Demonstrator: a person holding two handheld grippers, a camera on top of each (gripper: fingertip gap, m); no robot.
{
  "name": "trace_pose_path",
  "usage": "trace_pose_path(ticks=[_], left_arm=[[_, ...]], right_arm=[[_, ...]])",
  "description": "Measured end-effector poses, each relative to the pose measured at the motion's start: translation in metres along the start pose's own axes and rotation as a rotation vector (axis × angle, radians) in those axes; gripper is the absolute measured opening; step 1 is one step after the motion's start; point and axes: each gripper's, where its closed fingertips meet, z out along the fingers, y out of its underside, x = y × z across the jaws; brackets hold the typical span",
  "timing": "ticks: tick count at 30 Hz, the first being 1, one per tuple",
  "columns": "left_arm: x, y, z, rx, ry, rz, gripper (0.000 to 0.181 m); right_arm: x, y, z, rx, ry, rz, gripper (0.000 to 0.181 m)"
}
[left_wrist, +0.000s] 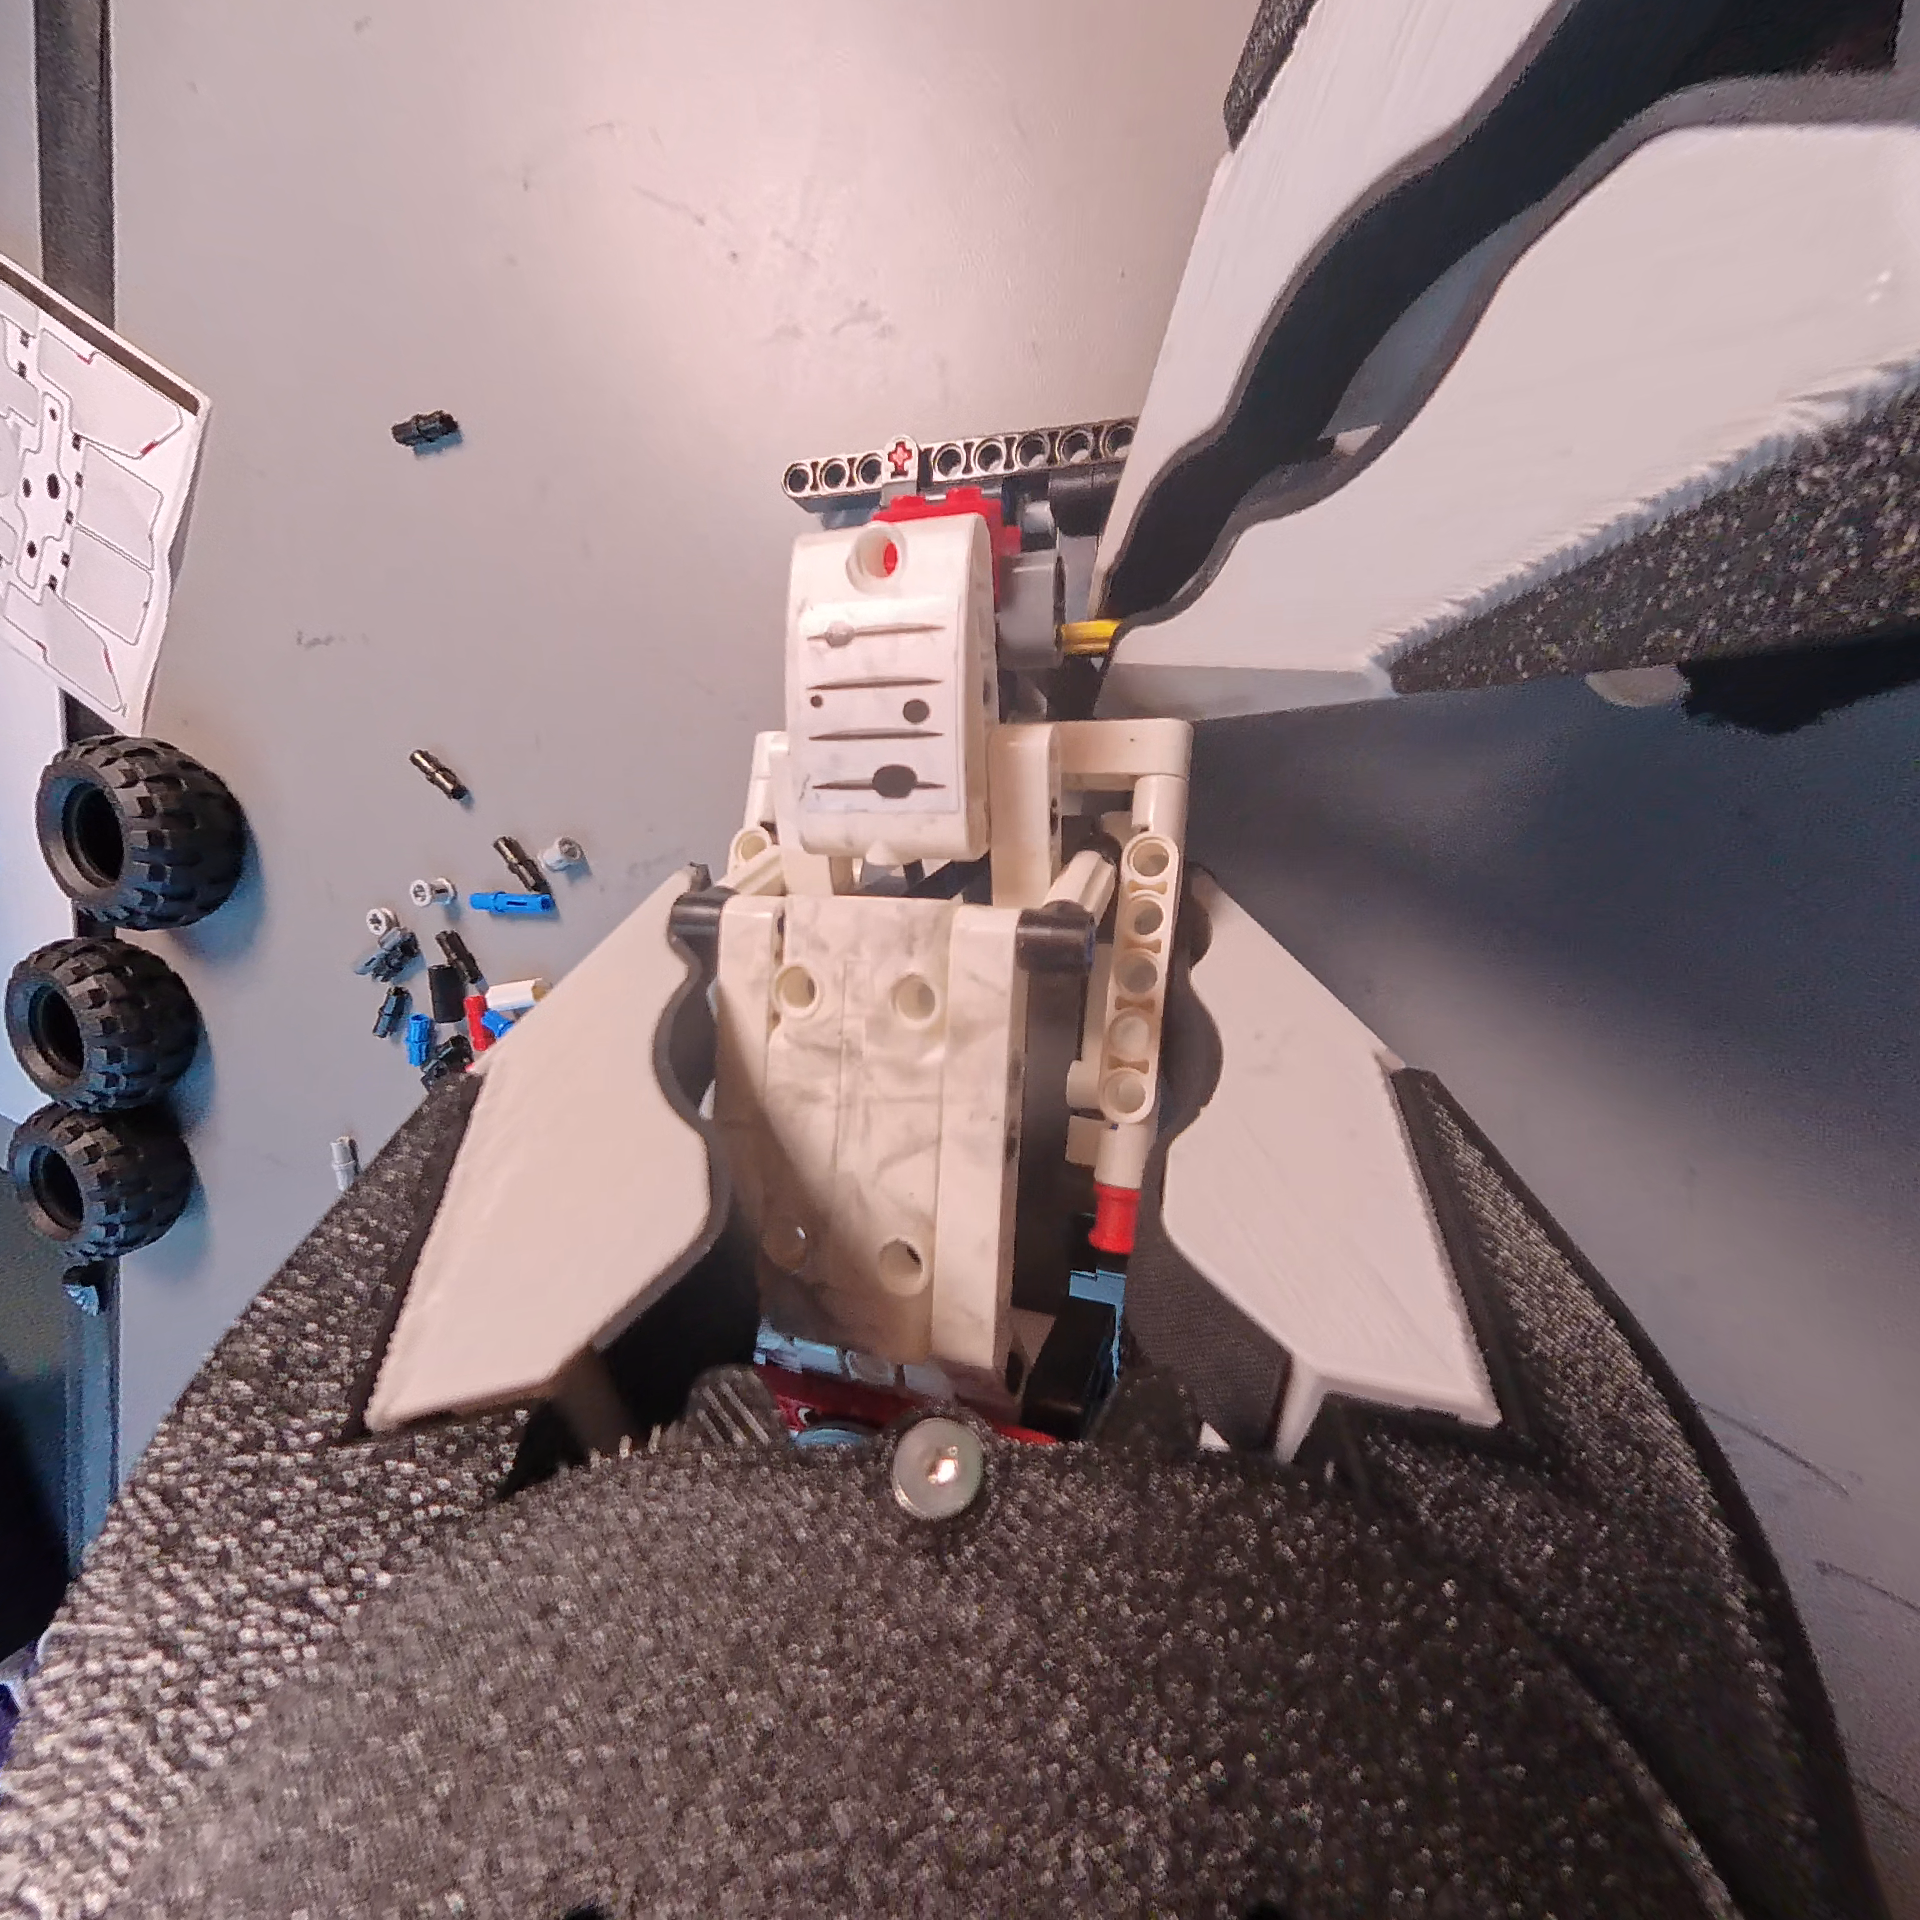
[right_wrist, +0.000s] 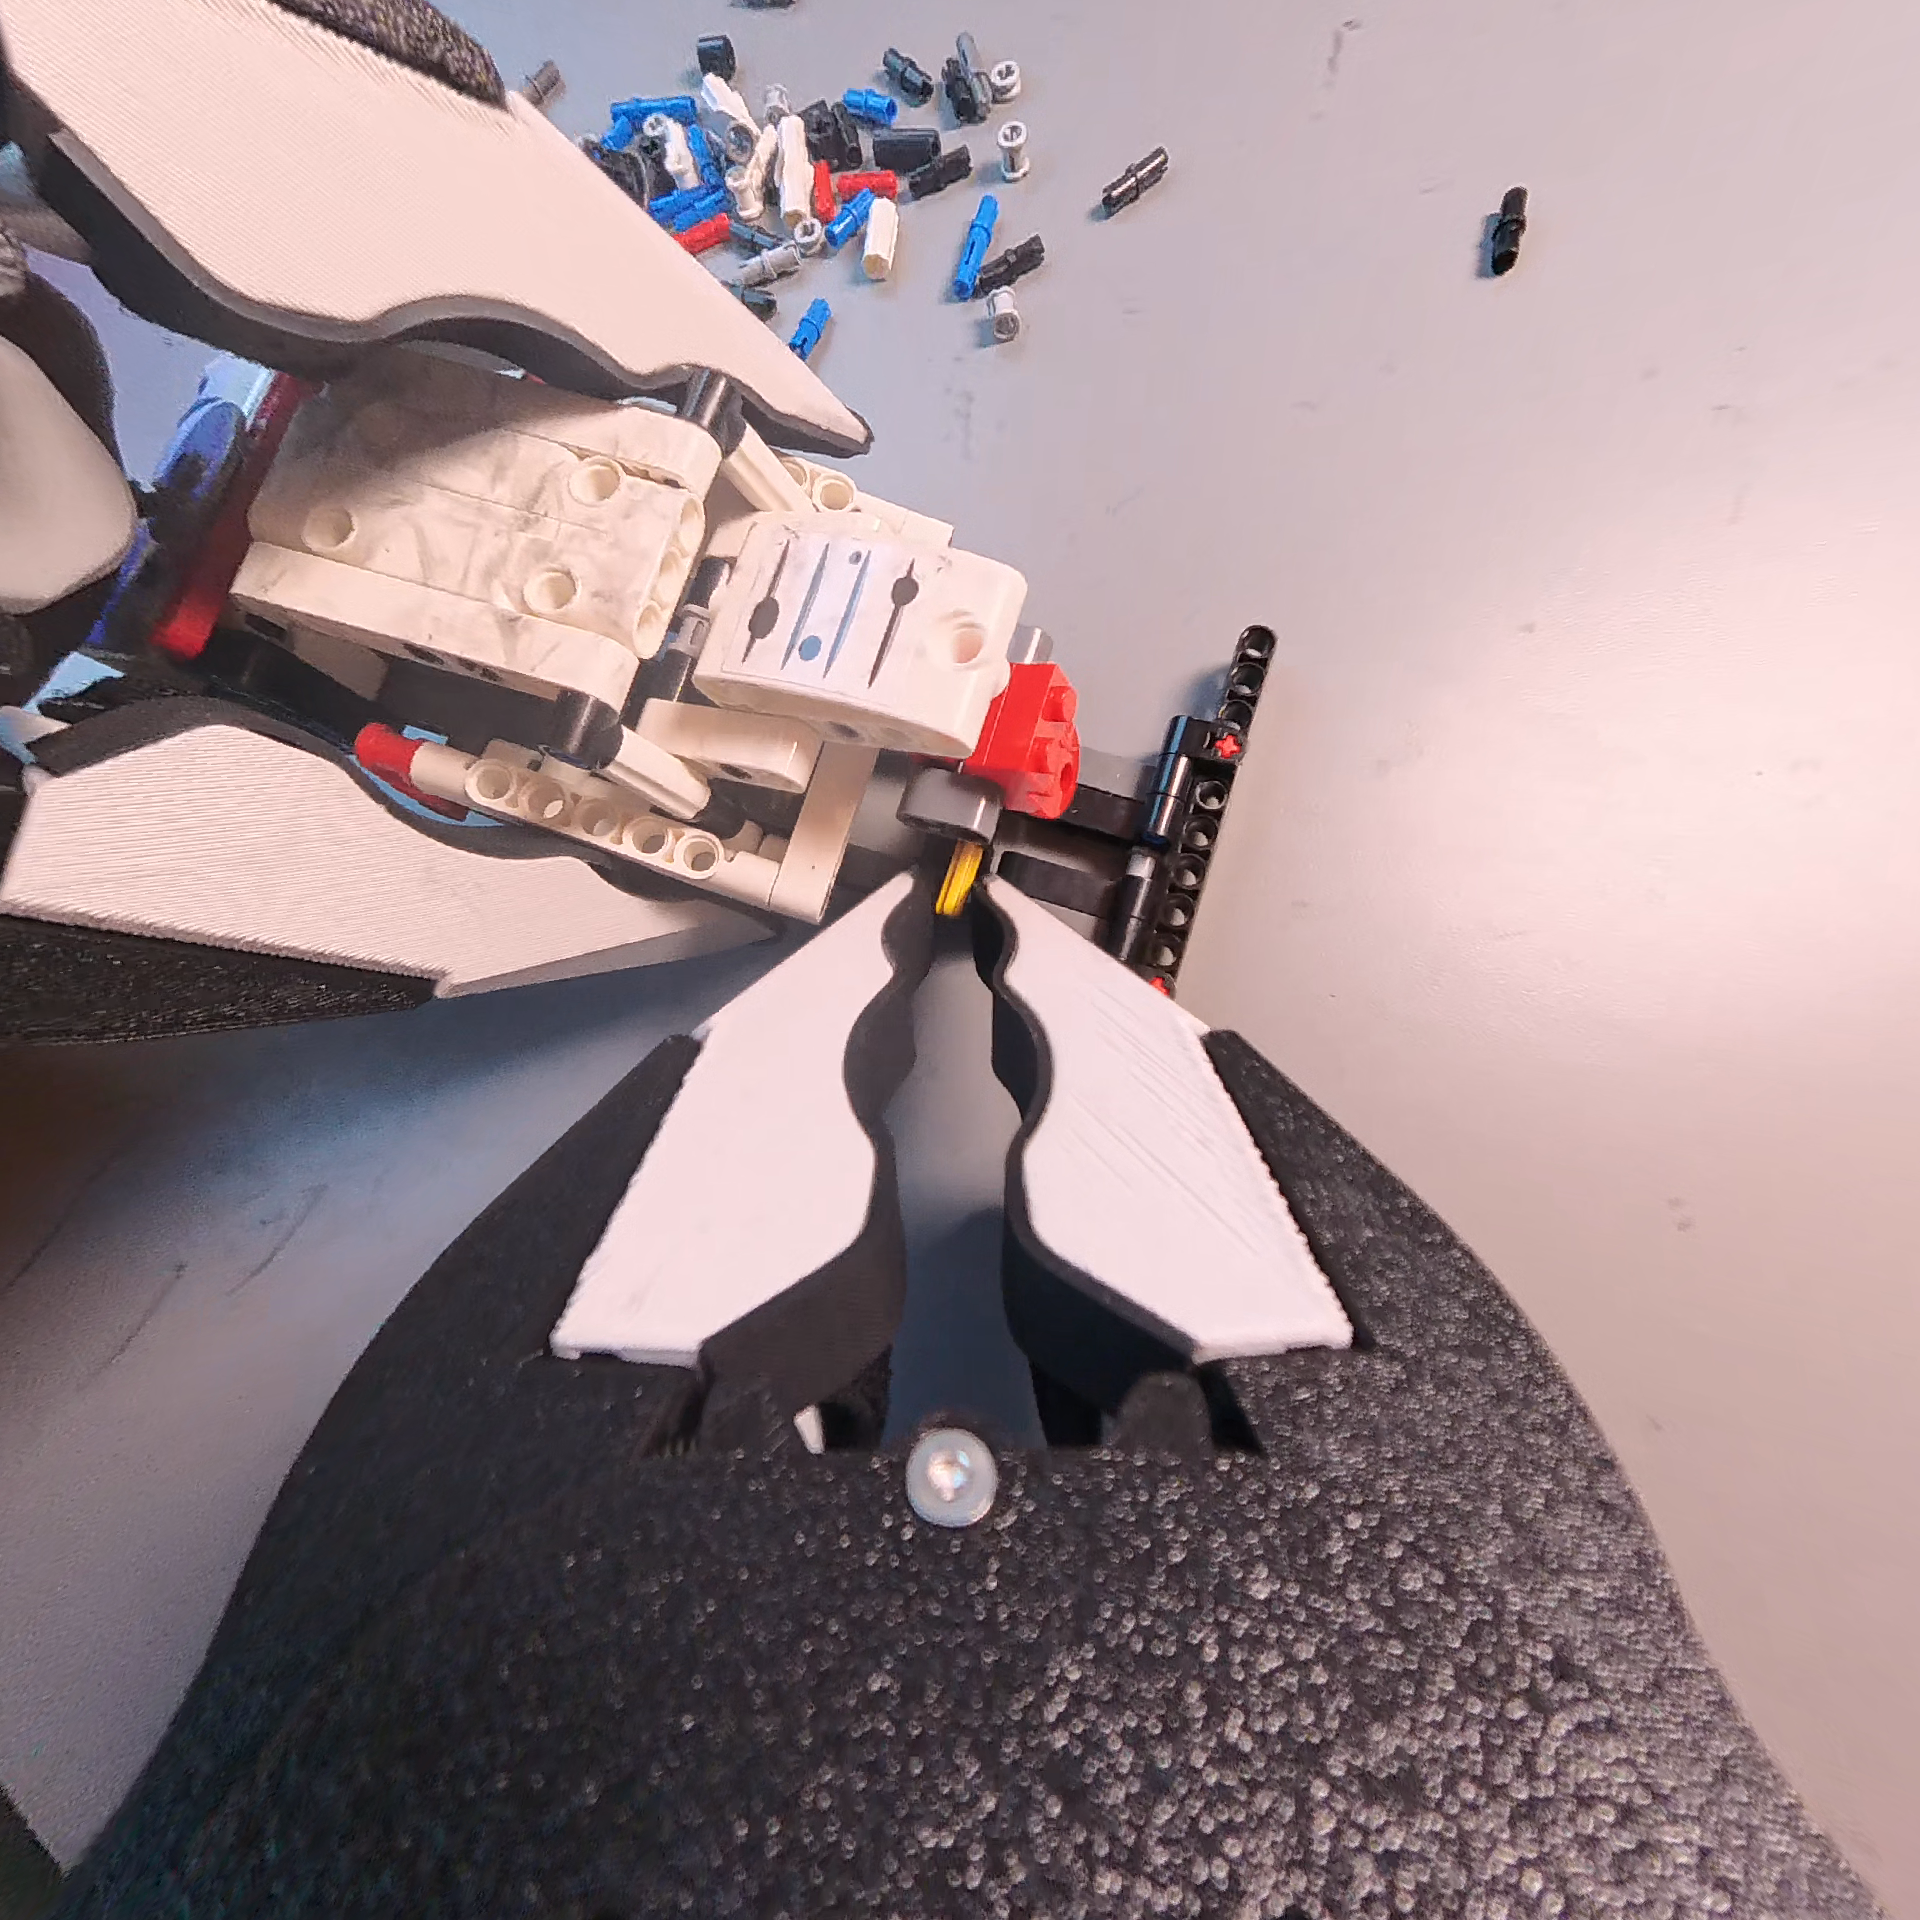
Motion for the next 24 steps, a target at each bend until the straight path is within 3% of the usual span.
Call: trace_pose_path(ticks=[1, 7, 12, 16, 18, 19, 22, 24], left_arm=[[0.000, 0.000, 0.000, 0.000, 0.000, 0.001, 0.087], [-0.002, 0.001, 0.000, 0.001, 0.000, 0.001, 0.087], [-0.003, 0.000, 0.002, 0.007, 0.015, -0.042, 0.086], [-0.001, 0.000, 0.001, 0.014, 0.023, -0.026, 0.086], [-0.010, 0.001, 0.003, 0.007, -0.035, -0.038, 0.084], [-0.030, 0.013, 0.007, -0.044, -0.122, -0.076, 0.086], [-0.025, 0.022, 0.000, -0.010, 0.003, -0.022, 0.086], [-0.011, 0.016, -0.004, 0.019, 0.050, 0.035, 0.086]], right_arm=[[0.000, -0.002, -0.002, 0.003, -0.003, 0.002, 0.007], [0.001, -0.005, 0.000, 0.014, 0.000, -0.023, 0.004], [0.002, -0.004, -0.001, 0.024, 0.108, -0.158, 0.002], [0.001, 0.001, -0.004, 0.053, 0.133, -0.136, 0.001], [-0.009, 0.013, -0.004, 0.009, 0.097, -0.143, 0.000], [-0.013, 0.022, -0.005, -0.007, 0.104, -0.162, 0.000], [-0.007, 0.023, -0.025, 0.066, 0.212, -0.185, 0.000], [-0.004, 0.013, -0.036, 0.134, 0.198, -0.137, 0.000]])
